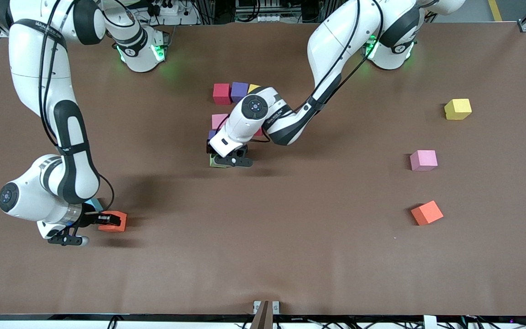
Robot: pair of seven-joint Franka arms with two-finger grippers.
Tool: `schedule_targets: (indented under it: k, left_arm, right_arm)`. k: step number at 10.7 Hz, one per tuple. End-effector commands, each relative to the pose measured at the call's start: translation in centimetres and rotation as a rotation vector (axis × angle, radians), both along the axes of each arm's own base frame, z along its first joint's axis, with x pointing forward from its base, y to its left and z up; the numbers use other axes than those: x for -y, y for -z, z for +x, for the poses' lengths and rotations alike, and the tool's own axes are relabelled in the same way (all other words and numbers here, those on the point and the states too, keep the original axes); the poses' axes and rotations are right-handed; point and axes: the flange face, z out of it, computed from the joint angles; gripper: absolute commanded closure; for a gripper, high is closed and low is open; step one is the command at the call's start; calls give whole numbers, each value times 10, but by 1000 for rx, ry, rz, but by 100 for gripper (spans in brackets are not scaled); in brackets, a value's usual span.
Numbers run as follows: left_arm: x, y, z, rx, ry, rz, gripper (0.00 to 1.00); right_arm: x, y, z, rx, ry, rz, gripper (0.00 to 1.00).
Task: Form number 2 with 11 blocks
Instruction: 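Set the green cube below purple with the left gripper while right lifts orange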
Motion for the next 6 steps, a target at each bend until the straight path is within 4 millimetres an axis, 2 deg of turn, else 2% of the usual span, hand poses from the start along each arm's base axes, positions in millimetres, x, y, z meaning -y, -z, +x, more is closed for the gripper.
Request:
schedule_targets:
  k: [1, 2, 4, 6]
  left_arm:
    - [5, -1, -6, -3, 7, 6, 12]
    - [7, -1, -8, -5, 7, 5, 0]
    - [7, -4, -7, -2, 6, 2, 0]
    - [9, -24, -5, 4, -17, -18, 0]
  right_arm:
    - [-5, -8, 0, 4, -19, 3, 63]
    - [-13, -14, 5, 19, -28, 3, 63]
    - [-24, -24, 11, 38, -45, 3, 67]
    - [-29, -31, 15, 34, -54, 10, 68]
